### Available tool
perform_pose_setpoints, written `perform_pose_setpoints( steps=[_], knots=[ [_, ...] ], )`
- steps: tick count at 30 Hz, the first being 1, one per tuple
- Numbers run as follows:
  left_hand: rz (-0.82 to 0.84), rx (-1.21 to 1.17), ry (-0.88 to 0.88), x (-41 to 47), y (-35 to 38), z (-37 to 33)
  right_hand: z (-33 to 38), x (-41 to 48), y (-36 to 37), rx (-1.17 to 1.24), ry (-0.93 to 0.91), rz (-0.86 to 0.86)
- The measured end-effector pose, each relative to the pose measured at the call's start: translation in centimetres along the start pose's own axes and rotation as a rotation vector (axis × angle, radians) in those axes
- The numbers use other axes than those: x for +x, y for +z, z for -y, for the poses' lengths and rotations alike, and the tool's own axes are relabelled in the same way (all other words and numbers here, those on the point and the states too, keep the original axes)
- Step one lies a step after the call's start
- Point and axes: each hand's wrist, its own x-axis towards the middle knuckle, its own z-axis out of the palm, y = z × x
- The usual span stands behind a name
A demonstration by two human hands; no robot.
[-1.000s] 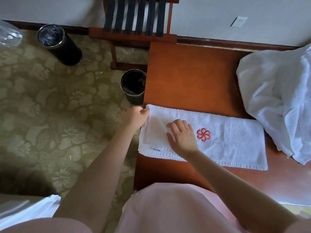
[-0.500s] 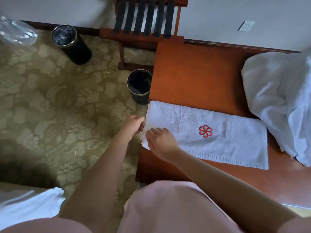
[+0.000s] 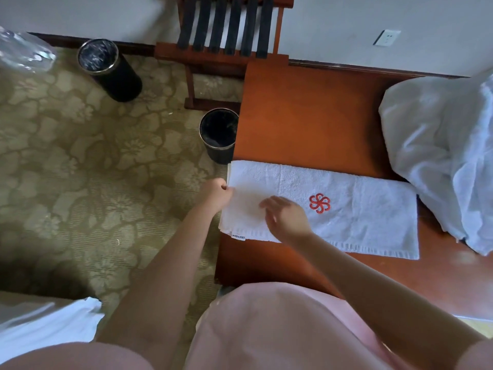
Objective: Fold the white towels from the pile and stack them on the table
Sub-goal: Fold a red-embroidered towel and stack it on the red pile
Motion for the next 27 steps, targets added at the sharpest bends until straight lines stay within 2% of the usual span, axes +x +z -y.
perform_pose_setpoints(
  steps=[3,5,7,9,13,19,23,27],
  knots=[
    [-0.063,0.072,-0.004,-0.3,0.6,-0.3,-2.7,-0.5,-0.2,-0.081,0.224,0.043],
    [-0.053,0.003,-0.055,-0.8,1.0,-0.6,-3.4,-0.6,0.1,-0.094,0.242,0.083],
    [0.024,-0.085,-0.133,-1.6,1.4,-0.8,-3.3,-0.5,0.1,-0.058,0.246,0.076],
    [0.014,-0.048,-0.136,-2.4,2.3,-0.8,-3.4,-0.6,-0.4,-0.023,0.28,0.001],
    [-0.185,0.085,-0.093,-3.6,3.6,-1.2,-5.3,-2.5,-3.1,-0.04,0.419,-0.194],
    [-0.177,0.117,-0.107,-3.9,3.9,-1.7,-10.9,-7.4,-7.7,-0.164,0.777,-0.294],
    [-0.218,0.164,-0.121,-4.4,4.7,-2.4,-13.9,-10.2,-9.4,-0.206,0.927,-0.275],
    [-0.23,0.105,-0.211,-5.4,5.6,-3.1,-16.2,-12.1,-10.1,-0.152,1.003,-0.129]
  ],
)
